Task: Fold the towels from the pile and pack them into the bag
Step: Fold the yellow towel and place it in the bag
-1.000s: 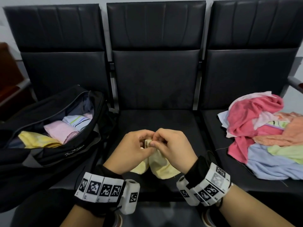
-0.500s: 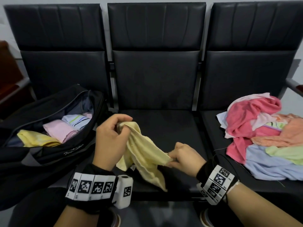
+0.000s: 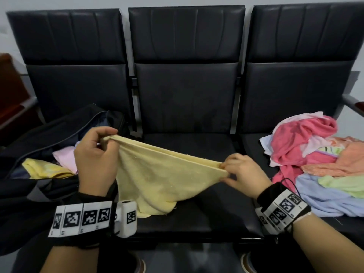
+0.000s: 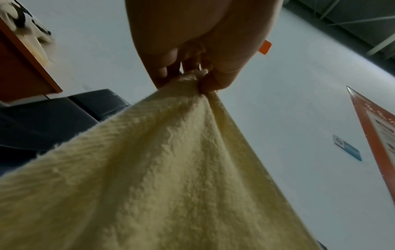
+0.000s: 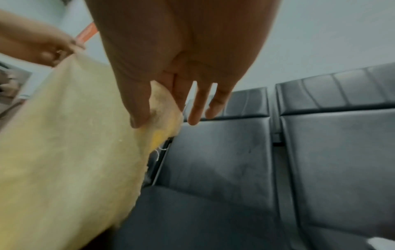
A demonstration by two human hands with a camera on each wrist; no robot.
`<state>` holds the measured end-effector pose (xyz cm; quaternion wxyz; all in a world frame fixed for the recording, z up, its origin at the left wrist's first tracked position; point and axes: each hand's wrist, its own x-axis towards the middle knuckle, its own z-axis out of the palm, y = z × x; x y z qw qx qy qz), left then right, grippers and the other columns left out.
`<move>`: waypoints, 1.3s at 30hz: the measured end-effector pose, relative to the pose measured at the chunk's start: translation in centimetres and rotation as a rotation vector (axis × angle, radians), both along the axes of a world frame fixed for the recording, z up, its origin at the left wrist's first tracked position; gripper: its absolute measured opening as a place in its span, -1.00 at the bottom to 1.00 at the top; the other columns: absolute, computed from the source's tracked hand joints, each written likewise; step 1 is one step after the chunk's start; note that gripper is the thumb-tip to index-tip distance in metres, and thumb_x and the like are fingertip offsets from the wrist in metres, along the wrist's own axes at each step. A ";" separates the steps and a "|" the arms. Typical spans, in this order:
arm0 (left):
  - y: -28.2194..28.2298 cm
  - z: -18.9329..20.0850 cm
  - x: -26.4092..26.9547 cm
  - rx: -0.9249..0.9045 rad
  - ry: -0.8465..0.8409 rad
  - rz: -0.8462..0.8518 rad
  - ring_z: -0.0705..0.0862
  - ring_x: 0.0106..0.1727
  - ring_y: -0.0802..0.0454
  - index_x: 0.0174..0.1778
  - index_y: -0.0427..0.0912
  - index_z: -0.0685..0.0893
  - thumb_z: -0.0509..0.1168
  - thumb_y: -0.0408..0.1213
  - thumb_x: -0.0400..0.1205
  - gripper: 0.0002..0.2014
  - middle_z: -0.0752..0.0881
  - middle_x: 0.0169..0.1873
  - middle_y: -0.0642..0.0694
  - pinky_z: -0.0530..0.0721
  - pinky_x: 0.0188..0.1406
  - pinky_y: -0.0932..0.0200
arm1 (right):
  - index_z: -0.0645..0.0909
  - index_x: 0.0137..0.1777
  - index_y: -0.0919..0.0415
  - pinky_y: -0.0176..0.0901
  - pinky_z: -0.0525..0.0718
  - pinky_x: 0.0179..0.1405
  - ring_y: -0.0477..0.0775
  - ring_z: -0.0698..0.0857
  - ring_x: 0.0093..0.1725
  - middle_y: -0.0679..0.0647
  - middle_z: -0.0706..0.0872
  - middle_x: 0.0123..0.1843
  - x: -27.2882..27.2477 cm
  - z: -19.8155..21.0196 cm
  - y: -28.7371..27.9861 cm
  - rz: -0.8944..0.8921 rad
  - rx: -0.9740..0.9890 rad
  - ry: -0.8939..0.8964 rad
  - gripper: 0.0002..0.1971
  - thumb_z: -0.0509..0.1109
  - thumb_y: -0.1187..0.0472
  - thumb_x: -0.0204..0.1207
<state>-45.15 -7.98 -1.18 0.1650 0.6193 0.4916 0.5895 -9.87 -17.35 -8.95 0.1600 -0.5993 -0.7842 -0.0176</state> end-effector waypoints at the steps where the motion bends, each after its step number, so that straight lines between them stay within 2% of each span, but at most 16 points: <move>1: 0.3 -0.1 -0.3 0.005 0.014 0.018 0.64 -0.19 0.34 -0.03 -0.11 0.74 0.25 -0.49 0.53 -0.75 0.71 -0.19 0.20 0.56 -0.18 0.48 | 0.74 -0.22 0.06 0.00 0.61 -0.05 0.10 0.70 0.11 -0.14 0.79 -0.07 0.4 0.8 0.1 -0.015 0.034 0.023 -0.86 0.61 0.03 0.38; 4: 0.8 0.0 -0.7 0.011 0.042 0.055 0.67 -0.11 0.19 -0.02 -0.12 0.74 0.25 -0.48 0.53 -0.75 0.72 -0.15 0.06 0.62 -0.08 0.28 | 0.71 -0.18 0.18 0.05 0.64 -0.07 0.11 0.67 -0.04 -0.02 0.71 -0.15 1.3 3.0 0.5 -0.043 0.104 0.115 -0.86 0.55 0.13 0.50; 7: 1.1 0.3 -0.9 0.007 0.055 0.070 0.67 -0.12 0.14 -0.02 -0.08 0.73 0.25 -0.47 0.53 -0.75 0.72 -0.15 0.06 0.63 -0.09 0.29 | 0.76 -0.10 0.25 0.05 0.67 -0.06 0.07 0.66 -0.11 0.02 0.67 -0.12 1.5 4.5 0.6 -0.091 0.185 0.267 -0.94 0.49 0.28 0.57; 10: 1.4 0.7 -1.1 0.016 0.068 0.091 0.61 -0.27 0.27 -0.05 -0.04 0.72 0.24 -0.45 0.51 -0.74 0.68 -0.24 0.20 0.53 -0.25 0.52 | 0.80 -0.11 0.26 -0.33 0.60 -0.10 -0.02 0.65 -0.16 0.01 0.64 -0.16 1.1 5.9 0.4 -0.146 0.308 0.427 -0.97 0.52 0.35 0.52; 12: 1.6 1.0 -1.3 0.040 0.064 0.102 0.61 -0.30 0.31 -0.06 -0.03 0.72 0.22 -0.44 0.50 -0.74 0.67 -0.27 0.21 0.50 -0.29 0.56 | 0.79 -0.15 0.27 -0.48 0.52 -0.13 -0.12 0.59 -0.16 0.03 0.60 -0.14 0.7 6.7 0.4 -0.167 0.357 0.496 -0.97 0.55 0.38 0.47; 14: 1.6 1.2 -1.6 0.056 0.061 0.113 0.61 -0.30 0.24 -0.07 -0.04 0.72 0.21 -0.44 0.50 -0.74 0.68 -0.28 0.17 0.57 -0.25 0.39 | 0.77 -0.19 0.29 -0.45 0.53 -0.14 -0.13 0.58 -0.13 0.04 0.59 -0.06 0.4 7.4 0.4 -0.151 0.343 0.525 -0.96 0.56 0.40 0.44; 16: 1.6 1.3 -2.0 0.055 0.056 0.124 0.62 -0.28 0.11 -0.08 -0.02 0.72 0.21 -0.42 0.49 -0.74 0.69 -0.28 0.07 0.61 -0.24 0.18 | 0.75 -0.23 0.29 -0.36 0.60 -0.08 -0.07 0.67 -0.07 -0.02 0.68 0.01 0.4 8.0 0.3 -0.114 0.266 0.559 -0.92 0.56 0.42 0.44; 17: 1.6 1.4 -2.1 0.056 0.062 0.124 0.62 -0.29 0.09 -0.09 -0.01 0.72 0.20 -0.42 0.49 -0.74 0.68 -0.28 0.07 0.60 -0.25 0.17 | 0.74 -0.23 0.28 -0.31 0.64 -0.05 -0.03 0.71 -0.05 -0.05 0.73 0.00 0.5 8.1 0.2 -0.104 0.225 0.580 -0.92 0.55 0.42 0.45; 20: 1.3 1.3 -2.5 0.051 0.074 0.115 0.58 -0.35 0.21 -0.10 0.01 0.70 0.20 -0.41 0.49 -0.74 0.68 -0.29 0.16 0.54 -0.35 0.37 | 0.76 -0.19 0.22 -0.14 0.71 -0.08 0.00 0.76 -0.12 -0.04 0.80 -0.14 0.5 8.5 -0.2 -0.143 0.194 0.654 -0.93 0.60 0.34 0.43; 23: 0.9 1.4 -2.6 0.041 0.079 0.111 0.58 -0.38 0.27 -0.10 0.01 0.70 0.22 -0.46 0.51 -0.72 0.68 -0.28 0.16 0.49 -0.41 0.52 | 0.76 -0.24 0.10 -0.28 0.68 -0.15 -0.04 0.74 -0.19 -0.04 0.80 -0.22 0.6 9.0 -0.7 -0.161 0.288 0.788 -0.87 0.64 0.31 0.39; 25: 0.8 1.6 -2.6 0.040 0.076 0.114 0.59 -0.37 0.24 -0.10 0.00 0.71 0.22 -0.46 0.51 -0.73 0.69 -0.29 0.15 0.49 -0.39 0.49 | 0.74 -0.23 0.02 -0.37 0.66 -0.14 -0.10 0.74 -0.18 -0.06 0.80 -0.22 0.6 9.5 -1.0 -0.120 0.331 0.837 -0.81 0.59 0.35 0.44; 30: 0.7 2.0 -1.8 -0.014 0.099 0.101 0.59 -0.31 0.14 -0.15 -0.08 0.72 0.22 -0.48 0.53 -0.77 0.70 -0.29 0.07 0.49 -0.34 0.45 | 0.72 -0.11 -0.13 -0.42 0.65 -0.10 -0.14 0.75 -0.13 -0.16 0.80 -0.17 0.3 10.0 -1.9 -0.094 0.394 0.768 -0.73 0.53 0.35 0.51; 32: 0.5 1.9 -1.5 -0.052 0.095 0.096 0.58 -0.32 0.12 -0.16 -0.10 0.73 0.22 -0.48 0.53 -0.78 0.72 -0.29 -0.01 0.51 -0.33 0.34 | 0.73 0.01 -0.14 -0.41 0.65 -0.07 -0.17 0.74 -0.11 -0.16 0.80 -0.13 0.3 10.0 -2.2 -0.129 0.400 0.783 -0.70 0.53 0.34 0.51; 34: 0.2 2.0 -1.6 -0.039 0.075 0.084 0.55 -0.40 0.13 -0.19 -0.06 0.72 0.21 -0.46 0.52 -0.77 0.71 -0.34 -0.06 0.48 -0.43 0.36 | 0.72 0.12 -0.13 -0.44 0.64 -0.05 -0.21 0.73 -0.10 -0.17 0.78 -0.11 0.3 10.2 -2.6 -0.156 0.412 0.764 -0.68 0.53 0.33 0.51; 36: -0.2 2.6 -1.8 0.017 0.038 0.062 0.50 -0.49 0.14 -0.23 -0.02 0.71 0.18 -0.40 0.48 -0.77 0.68 -0.41 -0.06 0.41 -0.55 0.38 | 0.72 0.09 -0.18 -0.45 0.63 -0.04 -0.25 0.74 -0.07 -0.25 0.79 -0.12 0.4 11.0 -3.2 -0.165 0.457 0.771 -0.67 0.52 0.32 0.53; 39: -0.4 4.3 -2.1 0.104 -0.042 0.072 0.52 -0.47 0.14 -0.23 -0.03 0.72 0.13 -0.30 0.41 -0.75 0.68 -0.41 -0.02 0.46 -0.53 0.19 | 0.74 0.01 -0.21 -0.39 0.65 -0.07 -0.21 0.76 -0.08 -0.25 0.81 -0.10 0.0 13.1 -4.1 -0.129 0.569 0.876 -0.75 0.51 0.25 0.54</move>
